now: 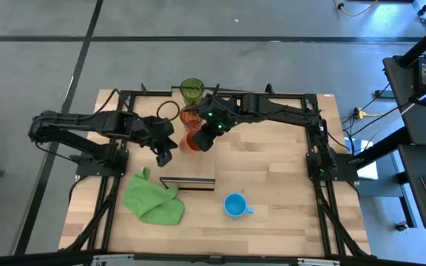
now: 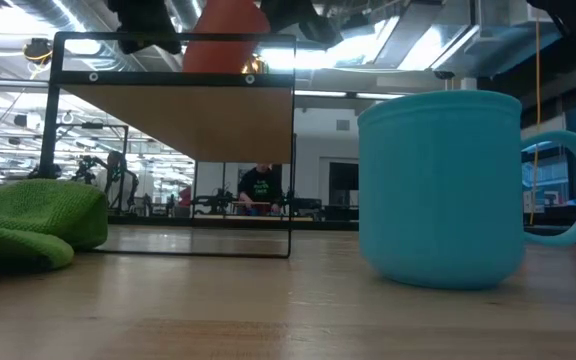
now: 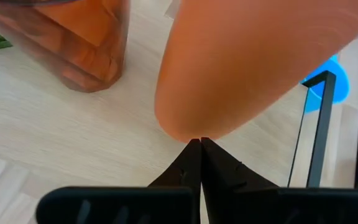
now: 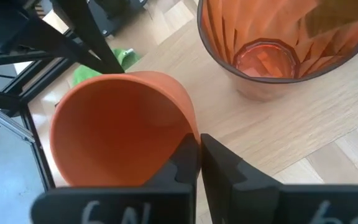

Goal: Stack small to large cups/mugs on shelf
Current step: Put the orange cup on the shelf

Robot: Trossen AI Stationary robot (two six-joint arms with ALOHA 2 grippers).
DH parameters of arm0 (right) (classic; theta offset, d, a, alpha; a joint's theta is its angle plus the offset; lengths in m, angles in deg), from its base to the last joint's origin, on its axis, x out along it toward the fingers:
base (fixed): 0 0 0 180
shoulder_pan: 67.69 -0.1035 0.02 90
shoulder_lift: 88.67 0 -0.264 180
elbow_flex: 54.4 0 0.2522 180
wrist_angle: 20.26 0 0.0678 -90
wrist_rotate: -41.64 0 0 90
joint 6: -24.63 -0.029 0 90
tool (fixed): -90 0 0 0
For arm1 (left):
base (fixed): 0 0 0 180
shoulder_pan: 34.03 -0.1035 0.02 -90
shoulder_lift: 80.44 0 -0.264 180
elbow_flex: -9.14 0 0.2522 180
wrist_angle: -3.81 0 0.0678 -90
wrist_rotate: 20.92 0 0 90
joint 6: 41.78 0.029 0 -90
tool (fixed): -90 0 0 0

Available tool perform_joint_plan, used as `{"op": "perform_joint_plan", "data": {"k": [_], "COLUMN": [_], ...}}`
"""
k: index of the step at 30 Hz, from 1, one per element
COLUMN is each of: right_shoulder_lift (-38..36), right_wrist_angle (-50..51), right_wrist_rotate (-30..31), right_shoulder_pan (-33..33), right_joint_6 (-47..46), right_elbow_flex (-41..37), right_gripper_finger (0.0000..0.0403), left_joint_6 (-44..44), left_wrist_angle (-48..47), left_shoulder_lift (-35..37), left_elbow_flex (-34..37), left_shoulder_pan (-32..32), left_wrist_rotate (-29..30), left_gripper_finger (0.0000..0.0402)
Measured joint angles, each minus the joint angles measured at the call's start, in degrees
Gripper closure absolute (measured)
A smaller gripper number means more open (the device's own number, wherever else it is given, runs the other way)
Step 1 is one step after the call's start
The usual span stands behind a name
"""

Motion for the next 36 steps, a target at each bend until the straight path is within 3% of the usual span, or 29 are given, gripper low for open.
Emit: {"op": "perform_joint_plan", "data": {"k": [14, 22, 36], "right_shoulder_lift": [0.0, 1.45, 1.66], "right_wrist_angle": [-1.22, -2.83, -5.25], "right_wrist_rotate": [0.13, -0.03, 1.95], "right_shoulder_pan": [-0.12, -0.74, 0.05], "right_joint_6": [-0.43, -1.23, 0.7], "right_elbow_flex": [-0.04, -0.42, -0.04], "right_gripper_finger": [0.0376, 0.0353, 0.0351], "left_joint_6": [0.47, 0.55, 0.52], "left_wrist_angle": [2.94, 2.88, 1.59], "left_shoulder_lift": [-5.7, -5.7, -5.68], "left_elbow_flex": [0.02, 0.02, 0.02], "left_shoulder_pan": [0.18, 0.18, 0.22], "left_wrist_rotate": [-0.7, -0.83, -0.83], "left_gripper_finger": [0.0402, 0.0402, 0.0402]}}
